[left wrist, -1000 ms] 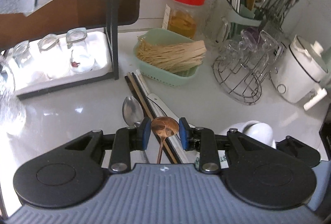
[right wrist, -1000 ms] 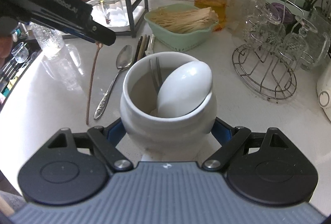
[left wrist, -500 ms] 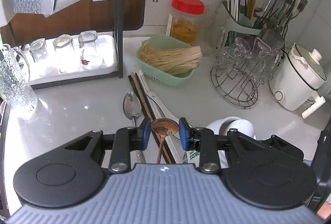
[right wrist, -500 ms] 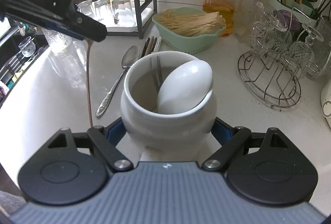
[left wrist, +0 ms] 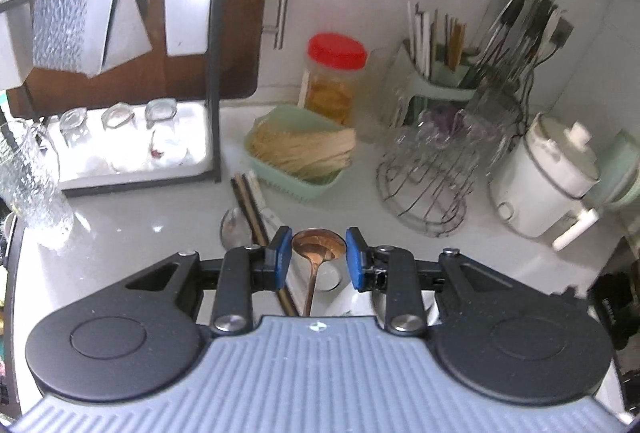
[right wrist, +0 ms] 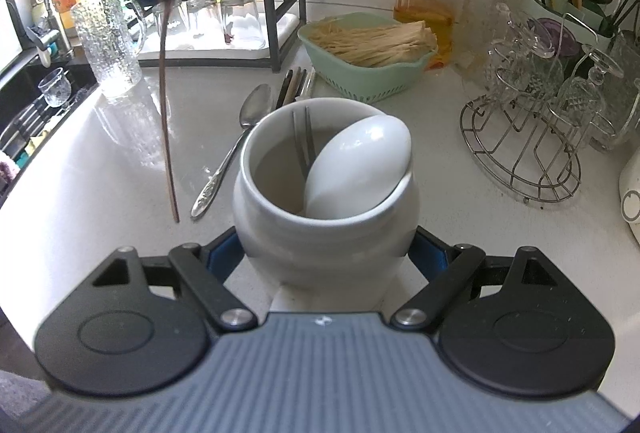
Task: Organize utensils
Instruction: 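Lift the copper spoon with the left tool and lower it into the mug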
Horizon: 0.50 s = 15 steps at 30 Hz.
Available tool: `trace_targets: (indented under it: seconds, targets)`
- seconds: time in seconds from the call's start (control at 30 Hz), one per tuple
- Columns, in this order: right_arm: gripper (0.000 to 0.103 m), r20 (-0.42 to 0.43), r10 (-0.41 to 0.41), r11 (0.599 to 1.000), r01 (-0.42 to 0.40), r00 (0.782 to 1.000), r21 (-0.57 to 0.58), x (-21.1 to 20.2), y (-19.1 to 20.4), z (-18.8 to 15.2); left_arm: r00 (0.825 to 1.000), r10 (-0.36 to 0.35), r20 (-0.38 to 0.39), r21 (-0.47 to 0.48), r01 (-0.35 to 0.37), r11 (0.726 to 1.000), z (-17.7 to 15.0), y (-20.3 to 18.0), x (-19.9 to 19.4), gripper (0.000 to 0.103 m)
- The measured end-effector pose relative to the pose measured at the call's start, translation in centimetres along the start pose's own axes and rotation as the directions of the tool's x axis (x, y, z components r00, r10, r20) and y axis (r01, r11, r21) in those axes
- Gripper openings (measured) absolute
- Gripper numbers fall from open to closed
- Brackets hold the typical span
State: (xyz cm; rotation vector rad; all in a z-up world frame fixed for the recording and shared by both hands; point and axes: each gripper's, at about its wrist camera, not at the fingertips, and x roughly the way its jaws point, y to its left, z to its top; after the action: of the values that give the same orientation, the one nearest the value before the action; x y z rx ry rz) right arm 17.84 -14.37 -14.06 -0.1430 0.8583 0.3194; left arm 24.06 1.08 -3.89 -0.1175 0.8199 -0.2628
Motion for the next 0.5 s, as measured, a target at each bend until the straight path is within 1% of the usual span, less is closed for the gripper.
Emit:
trace_targets:
  seconds: [0.17, 0.27, 0.5]
  targets:
    - [0.090, -0.002, 0.000, 1.000, 0.000, 1.000, 0.004, 0.0, 0.0, 0.1, 0.999, -0.039, 0.023, -0.008, 0.039, 0.999, 1.6, -0.3, -1.1, 0.033]
    - [0.090, -0.002, -0.001, 1.000, 0.001, 1.000, 0.001, 0.0, 0.0, 0.0, 0.997, -0.063, 0.043, 0.012, 0.063, 0.998, 2.5, -0.8, -1.7, 0.033]
    - [0.090, -0.008, -0.004, 1.000, 0.004, 1.000, 0.001, 0.1, 0.0, 0.1, 0.992, -0.114, 0.052, 0.039, 0.112, 0.993, 4.2, -2.1, -1.9, 0.033]
